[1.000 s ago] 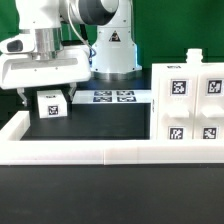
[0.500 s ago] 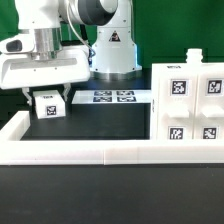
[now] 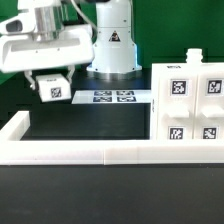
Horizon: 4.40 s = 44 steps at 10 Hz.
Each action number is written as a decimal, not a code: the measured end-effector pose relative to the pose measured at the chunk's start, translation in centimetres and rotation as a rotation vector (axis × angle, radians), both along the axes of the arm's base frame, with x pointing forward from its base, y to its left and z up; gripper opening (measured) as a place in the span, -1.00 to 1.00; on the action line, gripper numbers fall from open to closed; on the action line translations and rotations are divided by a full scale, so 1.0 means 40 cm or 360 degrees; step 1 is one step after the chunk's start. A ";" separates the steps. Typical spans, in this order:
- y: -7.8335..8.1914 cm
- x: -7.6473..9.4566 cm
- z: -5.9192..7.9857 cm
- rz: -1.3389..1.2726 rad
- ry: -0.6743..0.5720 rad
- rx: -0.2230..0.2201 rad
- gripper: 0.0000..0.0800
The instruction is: Assemble cabinet
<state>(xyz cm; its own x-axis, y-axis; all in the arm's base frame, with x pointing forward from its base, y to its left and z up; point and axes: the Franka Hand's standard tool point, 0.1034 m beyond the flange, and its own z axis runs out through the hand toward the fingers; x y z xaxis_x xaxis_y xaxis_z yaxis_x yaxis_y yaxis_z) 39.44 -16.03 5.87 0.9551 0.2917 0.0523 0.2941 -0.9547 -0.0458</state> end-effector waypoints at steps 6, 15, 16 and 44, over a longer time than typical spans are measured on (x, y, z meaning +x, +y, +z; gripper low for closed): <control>0.218 0.153 0.207 -0.0213 0.0006 0.0069 0.40; 0.353 0.240 0.259 -0.0359 -0.0015 0.0058 0.40; 0.385 0.264 0.267 -0.0374 -0.0029 0.0065 0.40; 0.601 0.504 0.261 -0.0350 -0.0107 0.0161 0.40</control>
Offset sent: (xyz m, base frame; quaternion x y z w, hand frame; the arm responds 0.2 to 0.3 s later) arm 0.0324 0.0425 0.0495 0.0026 -0.0317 0.0340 0.9989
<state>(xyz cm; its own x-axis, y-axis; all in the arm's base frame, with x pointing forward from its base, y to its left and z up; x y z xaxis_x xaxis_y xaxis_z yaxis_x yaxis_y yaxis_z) 59.61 8.02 16.30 0.9884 0.0674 0.1364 0.0855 -0.9876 -0.1317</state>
